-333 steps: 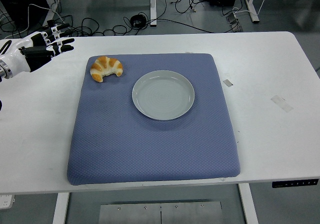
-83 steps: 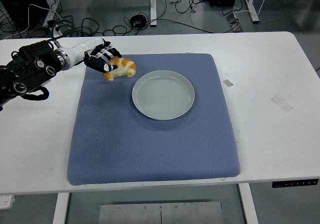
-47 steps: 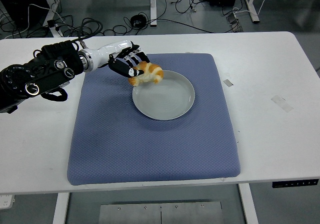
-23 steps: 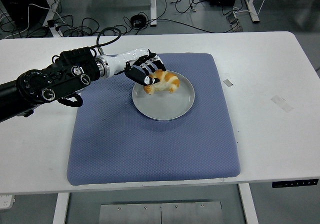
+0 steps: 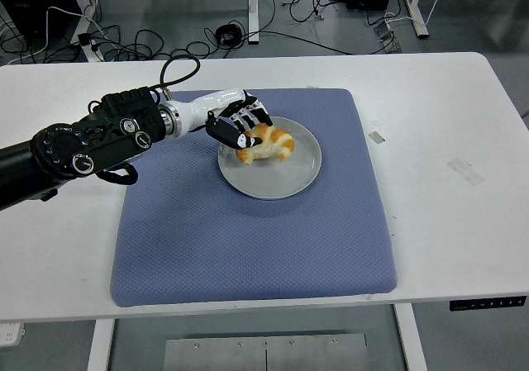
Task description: Place the bread on the plate
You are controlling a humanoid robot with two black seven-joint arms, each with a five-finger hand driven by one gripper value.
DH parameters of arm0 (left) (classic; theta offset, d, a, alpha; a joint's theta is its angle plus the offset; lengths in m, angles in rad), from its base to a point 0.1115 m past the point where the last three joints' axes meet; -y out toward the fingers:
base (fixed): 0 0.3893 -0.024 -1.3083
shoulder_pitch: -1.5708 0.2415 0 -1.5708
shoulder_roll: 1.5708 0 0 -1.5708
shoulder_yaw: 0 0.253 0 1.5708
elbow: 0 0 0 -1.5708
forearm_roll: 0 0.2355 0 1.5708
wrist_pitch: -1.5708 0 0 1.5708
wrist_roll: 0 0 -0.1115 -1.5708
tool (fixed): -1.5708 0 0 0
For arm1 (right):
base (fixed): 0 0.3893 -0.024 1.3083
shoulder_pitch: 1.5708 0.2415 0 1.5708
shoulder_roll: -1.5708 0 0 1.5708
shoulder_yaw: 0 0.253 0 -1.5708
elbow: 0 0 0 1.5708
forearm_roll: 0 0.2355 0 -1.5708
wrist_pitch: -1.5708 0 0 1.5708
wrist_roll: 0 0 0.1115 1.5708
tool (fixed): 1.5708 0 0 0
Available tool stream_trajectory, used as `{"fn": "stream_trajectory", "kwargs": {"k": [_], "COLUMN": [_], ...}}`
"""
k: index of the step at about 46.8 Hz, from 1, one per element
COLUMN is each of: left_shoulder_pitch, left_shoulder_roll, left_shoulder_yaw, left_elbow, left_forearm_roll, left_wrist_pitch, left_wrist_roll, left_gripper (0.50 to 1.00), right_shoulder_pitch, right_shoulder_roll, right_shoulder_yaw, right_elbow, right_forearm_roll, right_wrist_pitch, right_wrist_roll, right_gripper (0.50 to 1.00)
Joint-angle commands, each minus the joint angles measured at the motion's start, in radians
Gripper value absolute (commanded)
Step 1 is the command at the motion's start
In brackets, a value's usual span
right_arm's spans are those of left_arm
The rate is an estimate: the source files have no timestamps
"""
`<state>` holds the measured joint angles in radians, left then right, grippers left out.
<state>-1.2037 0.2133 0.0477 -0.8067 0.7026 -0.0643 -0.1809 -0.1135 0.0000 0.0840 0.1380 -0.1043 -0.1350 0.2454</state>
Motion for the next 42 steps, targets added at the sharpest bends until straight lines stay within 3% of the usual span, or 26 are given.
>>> {"fn": "stream_trajectory", "kwargs": {"k": [1, 14, 25, 42], "left_shoulder_pitch": [0.004, 0.013, 0.015, 0.015], "left_shoulder_roll": [0.0, 0.0, 0.001, 0.003], "left_shoulder_yaw": [0.0, 0.0, 0.0, 0.0], "left_elbow": [0.0, 0.0, 0.0, 0.0], "left_forearm_roll": [0.0, 0.0, 0.0, -0.002], "left_wrist_pitch": [0.0, 0.0, 0.0, -0.002], "left_wrist_roll": [0.0, 0.001, 0.001, 0.001], "left_gripper": [0.616, 0.637, 0.728, 0.757], "right_shoulder_pitch": [0.0, 0.0, 0.0, 0.0], "right_shoulder_roll": [0.0, 0.0, 0.0, 0.0], "right_shoulder_yaw": [0.0, 0.0, 0.0, 0.0], "right_elbow": [0.0, 0.0, 0.0, 0.0], "right_forearm_roll": [0.0, 0.0, 0.0, 0.0], "right_wrist_pitch": [0.0, 0.0, 0.0, 0.0], "right_wrist_roll": [0.0, 0.0, 0.0, 0.0], "right_gripper": [1.0, 1.0, 1.0, 1.0]}}
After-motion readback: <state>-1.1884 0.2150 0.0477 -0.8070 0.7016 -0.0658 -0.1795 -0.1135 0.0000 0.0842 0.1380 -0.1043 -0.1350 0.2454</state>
